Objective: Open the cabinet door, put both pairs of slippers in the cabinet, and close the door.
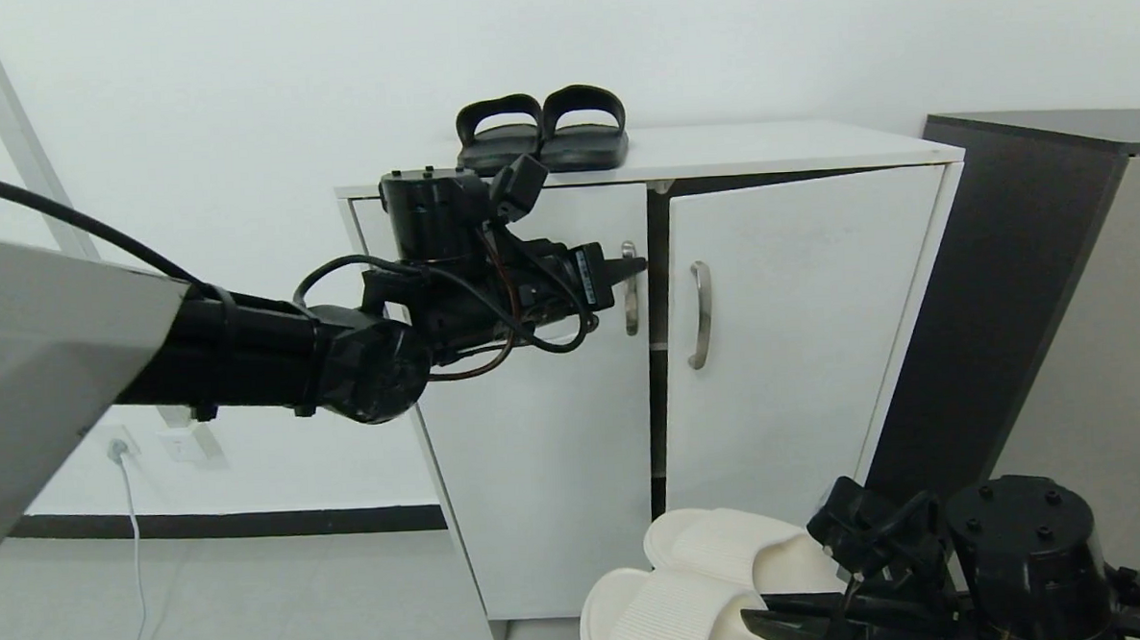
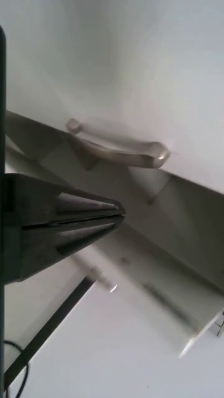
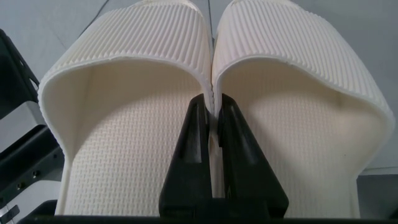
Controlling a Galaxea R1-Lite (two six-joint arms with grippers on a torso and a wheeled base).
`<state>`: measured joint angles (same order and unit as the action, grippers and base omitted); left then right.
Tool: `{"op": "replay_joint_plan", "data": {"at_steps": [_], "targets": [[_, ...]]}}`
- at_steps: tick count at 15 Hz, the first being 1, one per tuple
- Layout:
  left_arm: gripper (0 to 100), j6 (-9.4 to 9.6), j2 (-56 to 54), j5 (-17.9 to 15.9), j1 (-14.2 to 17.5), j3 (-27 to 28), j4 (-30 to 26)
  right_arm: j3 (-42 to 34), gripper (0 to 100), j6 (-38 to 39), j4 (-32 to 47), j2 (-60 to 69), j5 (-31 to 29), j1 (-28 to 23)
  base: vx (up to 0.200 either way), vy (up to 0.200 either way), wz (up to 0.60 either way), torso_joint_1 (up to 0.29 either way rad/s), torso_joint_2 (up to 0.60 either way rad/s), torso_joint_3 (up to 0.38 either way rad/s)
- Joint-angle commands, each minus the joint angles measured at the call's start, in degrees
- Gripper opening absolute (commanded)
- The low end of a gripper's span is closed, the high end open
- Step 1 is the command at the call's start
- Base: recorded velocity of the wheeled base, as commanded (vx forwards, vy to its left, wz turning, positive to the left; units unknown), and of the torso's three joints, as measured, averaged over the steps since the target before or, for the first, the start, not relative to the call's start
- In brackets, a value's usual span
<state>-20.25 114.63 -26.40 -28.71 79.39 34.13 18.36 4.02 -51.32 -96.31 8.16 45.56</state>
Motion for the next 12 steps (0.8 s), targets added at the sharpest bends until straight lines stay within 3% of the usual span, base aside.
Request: {"op": "replay_joint_plan", "data": {"at_steps": [1,6,9,12], "targets": [[0,-0.41,3.94,0.04,-0.21,3.67,-0.3,0.01,0,0.02,-0.01,-0.11,0.02,0.23,0.0,0.0,0.0,0.0,0.0,0.0],[0,-0.76,6.84,0.04,-2.4,7.63,-0.65,0.01,0,-0.07,0.08,-0.29,0.02,1.03,0.0,0.0,0.0,0.0,0.0,0.0],[0,-3.22,7.72,0.04,-2.49,9.56,-0.38,-0.69,0,-0.07,-0.01,-0.29,-0.07,1.9,0.0,0.0,0.0,0.0,0.0,0.0],[0,-3.48,7.63,0.39,-3.2,9.12,-0.21,-0.78,0,-0.07,0.08,-0.29,-0.07,2.78,-0.2,0.0,0.0,0.002,0.0,0.002]]}}
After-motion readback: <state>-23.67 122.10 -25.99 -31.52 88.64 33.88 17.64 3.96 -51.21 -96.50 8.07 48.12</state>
